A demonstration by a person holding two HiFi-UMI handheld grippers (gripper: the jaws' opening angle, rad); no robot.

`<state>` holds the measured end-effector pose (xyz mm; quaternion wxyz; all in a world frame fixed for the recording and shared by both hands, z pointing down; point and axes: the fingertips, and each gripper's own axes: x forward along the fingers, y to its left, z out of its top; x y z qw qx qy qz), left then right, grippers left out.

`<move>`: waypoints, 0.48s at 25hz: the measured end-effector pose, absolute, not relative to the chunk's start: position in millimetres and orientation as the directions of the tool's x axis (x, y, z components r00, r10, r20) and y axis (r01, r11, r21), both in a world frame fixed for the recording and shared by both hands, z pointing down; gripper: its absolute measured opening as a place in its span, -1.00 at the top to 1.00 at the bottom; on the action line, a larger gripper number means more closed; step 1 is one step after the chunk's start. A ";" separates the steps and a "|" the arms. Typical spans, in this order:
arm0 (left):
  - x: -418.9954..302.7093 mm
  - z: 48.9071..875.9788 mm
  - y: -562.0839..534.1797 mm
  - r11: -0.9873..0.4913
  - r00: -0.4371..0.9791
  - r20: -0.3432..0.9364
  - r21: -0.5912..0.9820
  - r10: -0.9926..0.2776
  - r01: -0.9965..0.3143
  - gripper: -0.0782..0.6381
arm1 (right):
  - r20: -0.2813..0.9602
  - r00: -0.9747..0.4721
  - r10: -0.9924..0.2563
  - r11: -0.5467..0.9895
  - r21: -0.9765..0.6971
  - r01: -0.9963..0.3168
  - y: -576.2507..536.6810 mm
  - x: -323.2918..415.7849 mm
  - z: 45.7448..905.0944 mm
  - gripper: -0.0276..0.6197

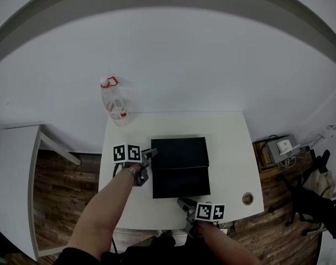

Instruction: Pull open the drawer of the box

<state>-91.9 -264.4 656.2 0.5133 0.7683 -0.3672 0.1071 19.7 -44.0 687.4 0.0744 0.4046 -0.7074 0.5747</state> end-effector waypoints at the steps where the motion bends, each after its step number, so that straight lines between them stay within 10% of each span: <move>1: -92.1 655.5 -264.0 -0.203 0.709 0.531 0.715 -0.465 -0.669 0.34 | 0.566 -0.666 -0.486 0.014 -0.757 -0.653 -43.8 19.3 687.1 0.57; 12: -115.4 616.5 -247.7 -0.256 0.721 0.407 0.743 -0.561 -0.619 0.36 | 0.509 -0.683 -0.524 0.017 -0.796 -0.605 -20.7 47.3 655.2 0.73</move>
